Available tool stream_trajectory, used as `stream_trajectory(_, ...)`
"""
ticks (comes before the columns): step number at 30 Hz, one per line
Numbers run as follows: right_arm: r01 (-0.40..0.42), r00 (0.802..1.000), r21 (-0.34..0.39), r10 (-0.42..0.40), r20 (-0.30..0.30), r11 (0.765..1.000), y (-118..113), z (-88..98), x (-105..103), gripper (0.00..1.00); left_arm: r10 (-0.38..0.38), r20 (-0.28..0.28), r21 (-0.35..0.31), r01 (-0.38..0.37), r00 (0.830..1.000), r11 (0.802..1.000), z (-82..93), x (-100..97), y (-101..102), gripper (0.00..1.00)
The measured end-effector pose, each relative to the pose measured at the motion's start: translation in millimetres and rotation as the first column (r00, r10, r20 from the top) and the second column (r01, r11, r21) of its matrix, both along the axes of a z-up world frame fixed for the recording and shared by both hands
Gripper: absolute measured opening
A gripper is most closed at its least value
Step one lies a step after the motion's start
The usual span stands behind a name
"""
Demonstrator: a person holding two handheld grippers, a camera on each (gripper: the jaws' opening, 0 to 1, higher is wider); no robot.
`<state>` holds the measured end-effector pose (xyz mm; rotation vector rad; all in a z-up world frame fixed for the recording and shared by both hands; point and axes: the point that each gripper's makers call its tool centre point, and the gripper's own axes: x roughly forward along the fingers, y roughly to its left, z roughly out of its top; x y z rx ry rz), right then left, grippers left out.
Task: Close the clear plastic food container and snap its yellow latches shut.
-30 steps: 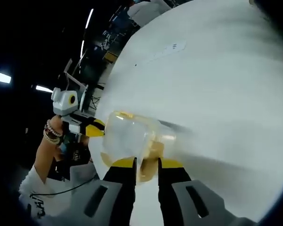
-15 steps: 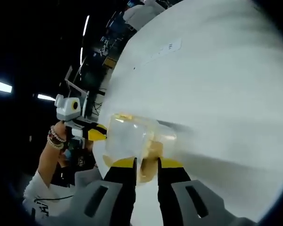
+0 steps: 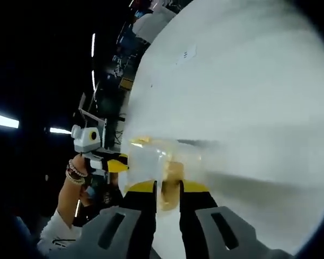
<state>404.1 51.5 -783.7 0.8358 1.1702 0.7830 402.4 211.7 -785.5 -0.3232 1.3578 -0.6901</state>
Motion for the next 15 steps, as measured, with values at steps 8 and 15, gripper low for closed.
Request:
stream_trajectory(8,-0.017,1.000,-0.052,0.018,0.017,0.999,4,-0.3,3,0.11,-0.021,-0.004,0.006,0.021,1.000,1.000,-3.3,0.0,-1,0.16)
stream_trajectory(15,-0.072,0.992,-0.101,0.082,0.100,0.992,7,3.7,-9,0.13,-0.083,0.094,0.071,0.076,0.992,0.995,-0.5,1.1,-2,0.18)
